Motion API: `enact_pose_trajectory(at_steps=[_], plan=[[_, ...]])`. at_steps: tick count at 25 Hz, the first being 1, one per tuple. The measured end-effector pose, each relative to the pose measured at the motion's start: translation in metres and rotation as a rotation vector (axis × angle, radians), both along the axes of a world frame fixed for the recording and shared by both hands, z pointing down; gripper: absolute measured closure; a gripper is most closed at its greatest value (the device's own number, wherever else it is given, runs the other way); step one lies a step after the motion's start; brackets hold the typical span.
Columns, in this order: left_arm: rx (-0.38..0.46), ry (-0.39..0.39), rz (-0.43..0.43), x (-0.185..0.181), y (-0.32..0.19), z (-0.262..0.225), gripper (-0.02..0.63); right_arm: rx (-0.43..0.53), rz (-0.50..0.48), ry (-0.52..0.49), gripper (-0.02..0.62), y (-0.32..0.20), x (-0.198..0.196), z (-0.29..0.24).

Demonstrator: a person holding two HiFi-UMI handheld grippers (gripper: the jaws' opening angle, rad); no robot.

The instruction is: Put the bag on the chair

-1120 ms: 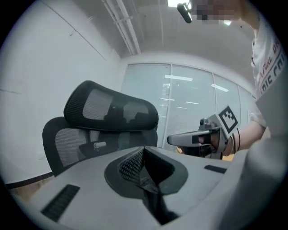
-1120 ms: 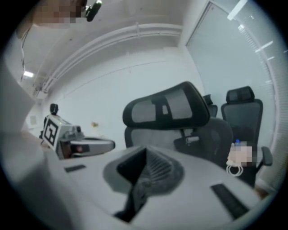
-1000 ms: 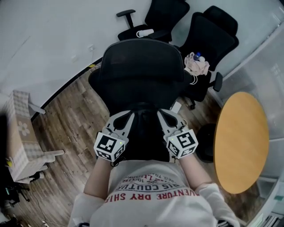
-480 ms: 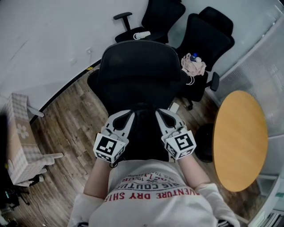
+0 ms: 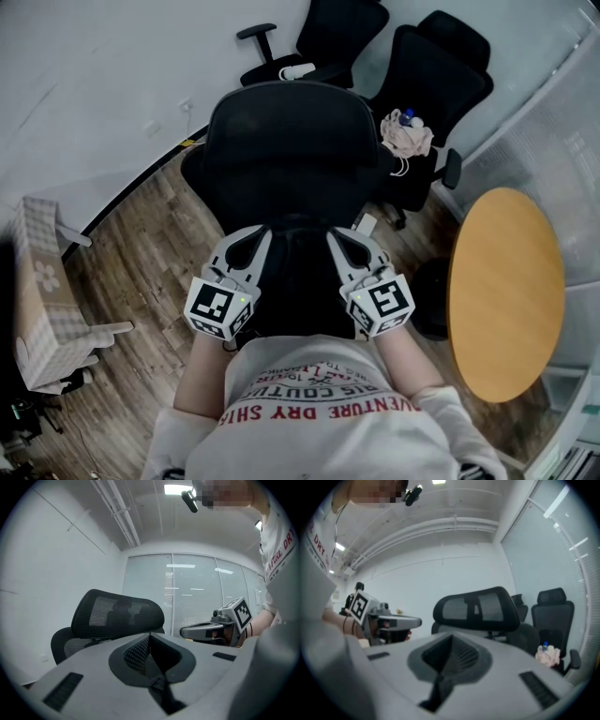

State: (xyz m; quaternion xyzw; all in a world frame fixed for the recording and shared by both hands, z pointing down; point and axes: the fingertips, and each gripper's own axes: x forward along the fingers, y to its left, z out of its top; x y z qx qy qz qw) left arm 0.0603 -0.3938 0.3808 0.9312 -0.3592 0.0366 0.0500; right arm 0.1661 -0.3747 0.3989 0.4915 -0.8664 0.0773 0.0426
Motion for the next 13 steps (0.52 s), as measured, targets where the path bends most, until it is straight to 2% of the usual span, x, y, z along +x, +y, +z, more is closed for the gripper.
enact_pose_trajectory(at_steps=[7,13], plan=[[0.014,-0.026,-0.011,0.001,0.004,0.000,0.574,0.017,0.003,-0.002,0.569,0.003,0.003,-0.004],[0.038,-0.089,-0.020,0.005,0.011,0.000,0.574,0.022,-0.004,0.027,0.569,0.009,-0.001,-0.003]])
